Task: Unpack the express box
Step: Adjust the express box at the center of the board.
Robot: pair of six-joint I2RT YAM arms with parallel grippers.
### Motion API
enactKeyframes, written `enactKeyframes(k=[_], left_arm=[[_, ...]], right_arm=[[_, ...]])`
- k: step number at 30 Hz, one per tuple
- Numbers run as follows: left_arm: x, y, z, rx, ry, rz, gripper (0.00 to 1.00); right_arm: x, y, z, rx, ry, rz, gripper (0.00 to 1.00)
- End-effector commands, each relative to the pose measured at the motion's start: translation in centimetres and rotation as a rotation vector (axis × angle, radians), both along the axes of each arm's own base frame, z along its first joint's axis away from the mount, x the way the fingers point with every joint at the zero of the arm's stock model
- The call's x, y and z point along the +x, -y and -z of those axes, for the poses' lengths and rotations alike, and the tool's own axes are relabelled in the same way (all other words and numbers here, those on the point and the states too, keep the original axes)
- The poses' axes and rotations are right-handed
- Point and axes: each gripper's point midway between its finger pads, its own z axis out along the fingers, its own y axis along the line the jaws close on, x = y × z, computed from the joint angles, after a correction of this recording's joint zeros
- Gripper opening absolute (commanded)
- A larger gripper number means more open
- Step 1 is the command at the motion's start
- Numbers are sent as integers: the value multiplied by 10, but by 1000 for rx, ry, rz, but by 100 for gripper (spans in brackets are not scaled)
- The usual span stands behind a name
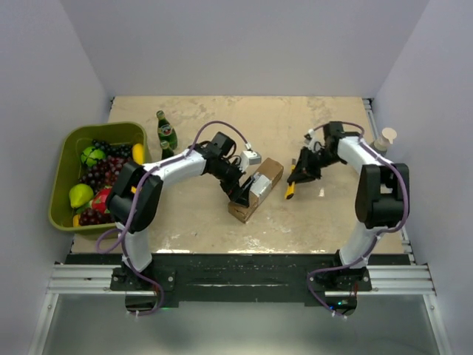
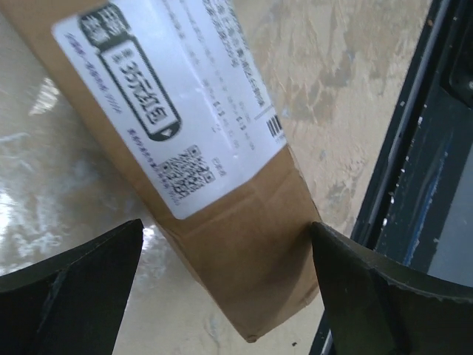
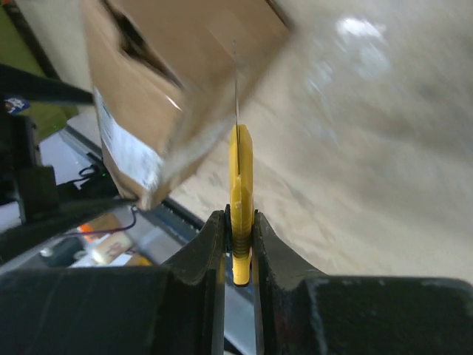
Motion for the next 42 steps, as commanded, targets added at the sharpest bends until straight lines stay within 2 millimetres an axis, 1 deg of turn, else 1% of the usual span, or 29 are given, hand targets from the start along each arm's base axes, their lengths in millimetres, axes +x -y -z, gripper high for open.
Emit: enactKeyframes(k=[1, 3, 4, 5, 6, 7, 11, 14, 15, 16, 17, 18, 19, 20, 21, 22, 23, 25, 28, 29, 30, 32, 33, 35, 36, 37, 39, 40, 42], left_arm=[[-13, 2, -19, -75, 0, 31, 99], [-17, 0, -19, -82, 6, 44, 99], [-17, 0, -20, -87, 10, 47, 98], [-18, 0, -22, -93, 20, 47, 98], [-20, -3, -19, -86, 13, 41, 98], [-22, -3, -19, -86, 12, 42, 98], [-17, -12, -26, -57, 60, 22, 98], [7, -31, -29, -13, 107, -62, 98], [21, -37, -34, 4, 139, -98, 99], [34, -46, -36, 18, 140, -154, 100], [44, -50, -33, 32, 135, -190, 100], [58, -49, -41, 23, 153, -218, 100], [65, -49, -41, 17, 139, -234, 100], [68, -44, -31, 20, 105, -227, 100], [73, -33, -39, -27, 93, -207, 100], [74, -26, -37, -51, 53, -202, 100], [72, -9, -38, -132, -4, -143, 100], [70, 7, -42, -220, -72, -94, 100], [87, 28, -36, -277, -87, -72, 100], [99, 33, -27, -270, -80, -75, 100], [108, 35, -23, -268, -69, -76, 100], [131, 45, -17, -275, -37, -66, 100], [140, 48, -15, -270, -19, -69, 100], [157, 54, -17, -276, 29, -63, 100], [162, 53, -16, -260, 45, -77, 100], [164, 50, -14, -244, 63, -74, 100], [160, 38, -10, -186, 71, -97, 100], [160, 32, -11, -172, 75, -110, 100], [157, 21, -22, -152, 103, -132, 100]], right_arm=[[54, -55, 2, -13, 176, -64, 0], [61, -73, 16, -32, 184, -101, 0], [75, -79, 11, -28, 216, -105, 0], [80, -85, 11, -21, 225, -113, 0], [85, -91, 18, -17, 220, -125, 0], [99, -97, 8, -9, 265, -132, 0], [122, -98, -12, -21, 345, -173, 0], [119, -86, -33, 7, 367, -195, 0], [121, -75, -41, 24, 385, -189, 0], [115, -75, -58, 96, 395, -209, 0], [114, -69, -66, 104, 404, -218, 0], [117, -55, -70, 88, 427, -227, 0], [115, -48, -80, 91, 422, -222, 0], [115, -42, -89, 93, 440, -210, 0], [115, -36, -89, 93, 426, -178, 0], [116, -32, -87, 67, 420, -161, 0], [112, -31, -88, 61, 412, -161, 0], [100, -27, -79, 36, 385, -179, 0], [79, -28, -75, 48, 349, -177, 0], [74, -28, -77, 56, 344, -172, 0], [63, -28, -82, 56, 345, -158, 0], [55, -27, -88, 49, 367, -152, 0], [49, -24, -84, 35, 362, -154, 0], [39, -19, -88, 5, 380, -164, 0], [33, -16, -81, -2, 370, -181, 0], [28, -17, -82, 19, 369, -188, 0], [19, -20, -79, 88, 372, -242, 0], [13, -25, -81, 147, 350, -255, 0], [12, -28, -81, 231, 345, -282, 0]])
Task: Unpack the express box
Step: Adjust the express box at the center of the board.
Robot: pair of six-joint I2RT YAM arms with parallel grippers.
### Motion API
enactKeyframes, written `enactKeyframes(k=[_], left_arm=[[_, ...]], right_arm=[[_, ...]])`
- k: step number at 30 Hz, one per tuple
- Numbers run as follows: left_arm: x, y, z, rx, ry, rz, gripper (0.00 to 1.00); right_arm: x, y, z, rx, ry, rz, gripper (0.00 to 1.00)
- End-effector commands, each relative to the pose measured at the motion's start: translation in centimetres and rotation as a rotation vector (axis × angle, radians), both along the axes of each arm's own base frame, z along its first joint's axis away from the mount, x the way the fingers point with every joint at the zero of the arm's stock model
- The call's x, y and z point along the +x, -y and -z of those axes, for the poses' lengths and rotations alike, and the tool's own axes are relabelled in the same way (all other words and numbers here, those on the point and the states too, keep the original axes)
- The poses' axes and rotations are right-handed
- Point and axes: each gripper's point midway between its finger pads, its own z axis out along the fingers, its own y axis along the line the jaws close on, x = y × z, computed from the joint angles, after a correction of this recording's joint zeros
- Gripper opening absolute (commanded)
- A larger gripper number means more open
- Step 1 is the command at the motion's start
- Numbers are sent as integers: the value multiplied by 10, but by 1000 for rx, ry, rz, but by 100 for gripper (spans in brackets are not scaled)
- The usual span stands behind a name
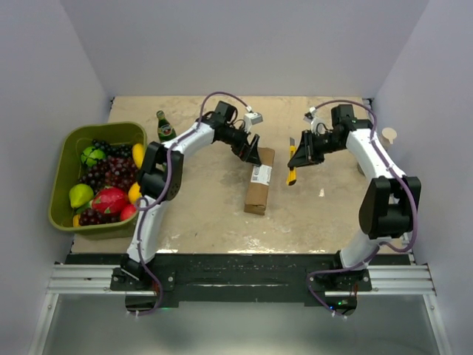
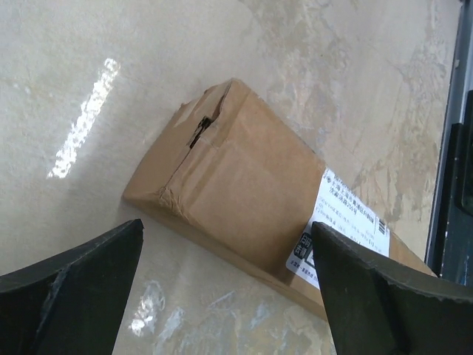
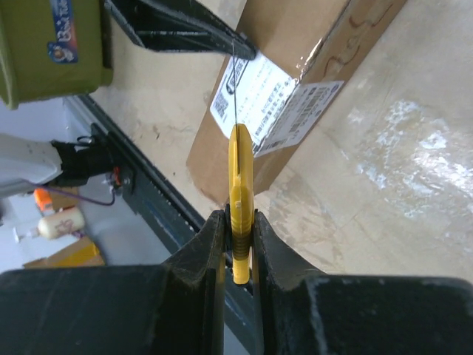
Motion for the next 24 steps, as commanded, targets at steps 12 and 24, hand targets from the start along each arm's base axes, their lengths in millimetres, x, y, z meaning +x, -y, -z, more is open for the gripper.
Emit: enactKeyframes(k=[12, 24], left_arm=[[-15, 9, 8, 193, 173, 89, 97], [-47, 0, 63, 305, 210, 328, 70]], right_arm=[[-27, -1, 35, 120, -284, -83, 0], [-22, -2, 54, 138, -332, -113, 0]])
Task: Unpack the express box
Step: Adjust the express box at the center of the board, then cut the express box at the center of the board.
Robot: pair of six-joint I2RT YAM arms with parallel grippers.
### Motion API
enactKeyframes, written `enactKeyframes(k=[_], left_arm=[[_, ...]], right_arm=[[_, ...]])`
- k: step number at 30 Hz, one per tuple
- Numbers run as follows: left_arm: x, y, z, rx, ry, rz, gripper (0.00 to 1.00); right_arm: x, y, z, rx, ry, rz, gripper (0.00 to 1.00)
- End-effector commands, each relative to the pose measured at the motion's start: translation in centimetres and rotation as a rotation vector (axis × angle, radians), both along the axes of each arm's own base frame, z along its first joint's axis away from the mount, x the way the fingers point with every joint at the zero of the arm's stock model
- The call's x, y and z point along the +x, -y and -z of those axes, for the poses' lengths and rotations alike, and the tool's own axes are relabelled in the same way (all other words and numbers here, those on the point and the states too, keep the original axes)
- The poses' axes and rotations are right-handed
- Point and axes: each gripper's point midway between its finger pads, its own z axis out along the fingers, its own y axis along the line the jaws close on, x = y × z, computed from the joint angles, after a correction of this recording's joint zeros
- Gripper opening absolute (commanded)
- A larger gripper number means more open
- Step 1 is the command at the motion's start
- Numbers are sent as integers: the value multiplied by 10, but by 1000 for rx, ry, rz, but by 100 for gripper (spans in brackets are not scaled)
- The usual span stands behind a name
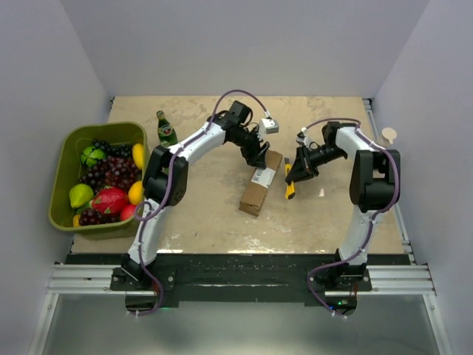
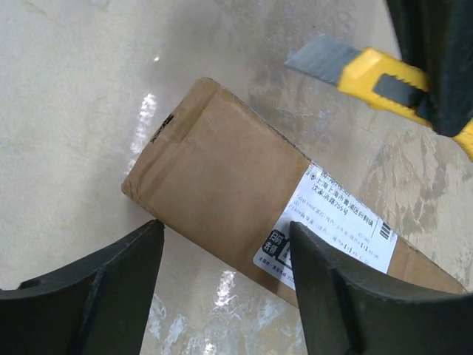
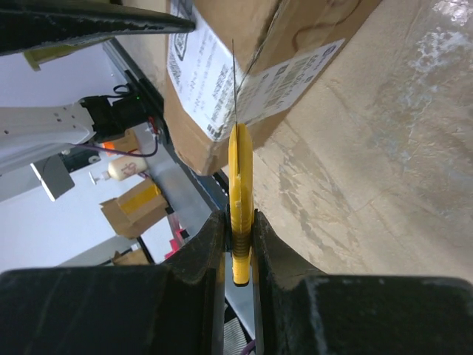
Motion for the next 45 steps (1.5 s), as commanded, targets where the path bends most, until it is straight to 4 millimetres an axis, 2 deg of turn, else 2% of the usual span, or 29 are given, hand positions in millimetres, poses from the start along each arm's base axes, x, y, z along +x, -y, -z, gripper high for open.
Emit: enactKeyframes(k=[1, 4, 8, 11, 17, 21, 26, 36, 45], left_arm=[[-28, -20, 71, 192, 3, 177, 69], [-18, -23, 70, 229, 127, 228, 68], [-6, -28, 69, 289, 191, 222, 66], [1, -33, 66, 340, 266, 220, 64], [19, -36, 47, 400, 434, 212, 62], [23, -35, 43, 414, 472, 223, 62], [18, -33, 47, 417, 456, 229, 62], [20, -24, 41, 412, 488, 212, 62], [20, -20, 35, 419, 541, 231, 62]], right_arm=[[0, 1, -6, 11, 8, -22, 0], [-2, 2, -2, 0, -7, -27, 0], [-1, 9, -11, 17, -18, 23, 0], [-13, 7, -12, 53, -95, 71, 0], [-25, 4, -14, 81, -145, 106, 0], [-13, 4, -18, 96, -116, 110, 0], [5, 5, -13, 91, -103, 115, 0], [14, 5, 2, 90, -139, 123, 0], [19, 0, -6, 143, -124, 120, 0]])
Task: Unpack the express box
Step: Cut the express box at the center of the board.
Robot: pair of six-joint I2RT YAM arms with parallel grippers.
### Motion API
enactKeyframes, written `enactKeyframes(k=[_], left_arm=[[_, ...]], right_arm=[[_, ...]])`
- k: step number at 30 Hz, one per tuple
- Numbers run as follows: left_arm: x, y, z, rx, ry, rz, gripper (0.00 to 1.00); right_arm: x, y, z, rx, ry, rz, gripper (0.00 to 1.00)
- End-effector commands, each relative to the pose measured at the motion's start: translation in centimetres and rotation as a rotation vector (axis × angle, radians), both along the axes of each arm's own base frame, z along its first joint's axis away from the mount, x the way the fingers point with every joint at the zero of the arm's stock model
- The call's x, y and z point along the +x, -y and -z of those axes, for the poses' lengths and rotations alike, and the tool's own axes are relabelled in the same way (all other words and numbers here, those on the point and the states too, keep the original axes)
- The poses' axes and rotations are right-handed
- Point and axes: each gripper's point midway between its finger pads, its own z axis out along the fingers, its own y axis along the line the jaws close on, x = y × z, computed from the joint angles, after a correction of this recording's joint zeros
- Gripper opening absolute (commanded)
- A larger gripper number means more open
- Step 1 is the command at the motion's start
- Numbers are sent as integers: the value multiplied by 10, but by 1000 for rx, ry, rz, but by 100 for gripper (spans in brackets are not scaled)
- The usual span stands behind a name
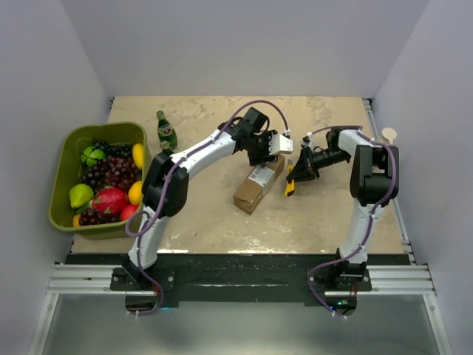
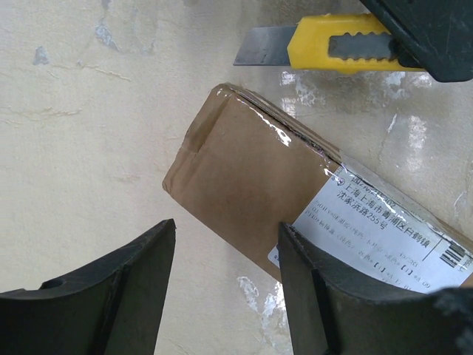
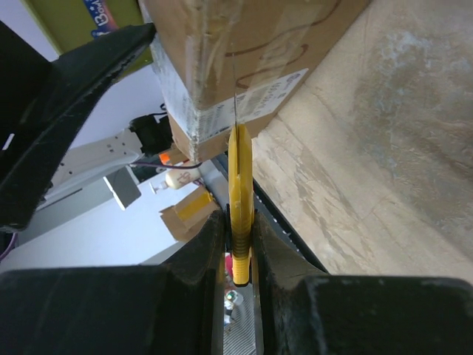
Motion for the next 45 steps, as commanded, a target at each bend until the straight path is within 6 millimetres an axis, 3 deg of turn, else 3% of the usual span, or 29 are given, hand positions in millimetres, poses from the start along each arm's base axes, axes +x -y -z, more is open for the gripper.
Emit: enactKeyframes(k=[1, 45], left_arm=[[9, -27, 51, 166, 30, -21, 62], [10, -15, 50, 148, 68, 10, 62]], right_arm=[[10, -7, -23, 60, 50, 9, 0], [9, -17, -9, 68, -1, -22, 0]])
